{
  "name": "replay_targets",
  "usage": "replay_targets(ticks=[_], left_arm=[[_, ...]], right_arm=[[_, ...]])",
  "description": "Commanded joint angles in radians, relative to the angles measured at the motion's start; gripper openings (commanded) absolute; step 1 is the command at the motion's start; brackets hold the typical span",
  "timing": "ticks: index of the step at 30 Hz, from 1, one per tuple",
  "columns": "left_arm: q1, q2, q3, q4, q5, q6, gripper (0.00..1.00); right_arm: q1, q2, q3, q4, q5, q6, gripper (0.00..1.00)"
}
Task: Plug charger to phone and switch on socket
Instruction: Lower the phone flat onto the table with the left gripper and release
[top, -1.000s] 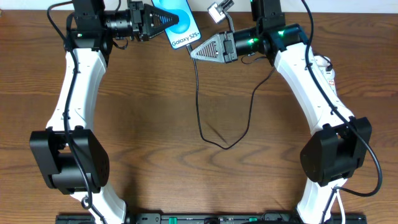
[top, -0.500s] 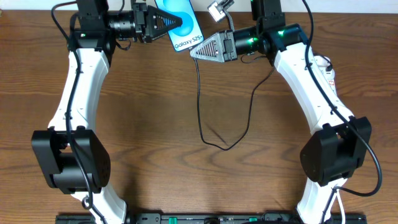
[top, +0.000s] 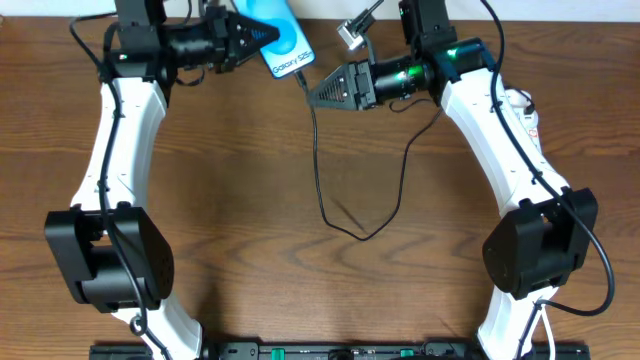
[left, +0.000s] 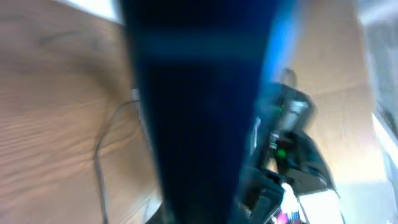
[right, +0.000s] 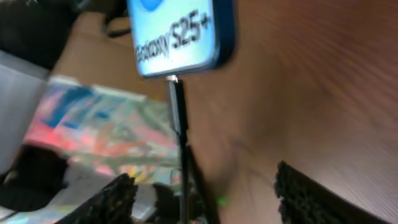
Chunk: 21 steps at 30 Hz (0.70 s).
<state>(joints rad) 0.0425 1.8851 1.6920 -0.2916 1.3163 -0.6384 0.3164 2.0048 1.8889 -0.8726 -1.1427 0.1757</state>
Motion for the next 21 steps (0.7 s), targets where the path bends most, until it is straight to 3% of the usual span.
replay_targets(ticks=[1,4,8,11,18,21], left_arm=[[-0.002,-0.005,0.013,-0.215,-0.222,0.203,0.07],[-0.014,0.016,0.013,-0.405,-0.411,0.311,0.07],[-0.040,0.084,0.013,-0.514,-0.436,0.404,0.07],[-0.077,0.171,0.013,-0.531,-0.434,0.407,0.07],[-0.169,0.316,0.013,-0.493,-0.317,0.466,0.07],[-0.202,0.364,0.013,-0.457,-0.192,0.513,0.07]], right_arm=[[-0.021,0.004,0.014,-0.049,0.183,-0.008,0.79],[-0.045,0.004,0.014,-0.106,0.266,-0.008,0.84],[-0.098,0.004,0.014,-0.176,0.373,-0.008,0.96],[-0.135,0.004,0.014,-0.197,0.385,-0.009,0.99],[-0.151,0.004,0.014,-0.217,0.455,-0.009,0.99],[-0.142,0.004,0.013,-0.228,0.472,-0.016,0.99]])
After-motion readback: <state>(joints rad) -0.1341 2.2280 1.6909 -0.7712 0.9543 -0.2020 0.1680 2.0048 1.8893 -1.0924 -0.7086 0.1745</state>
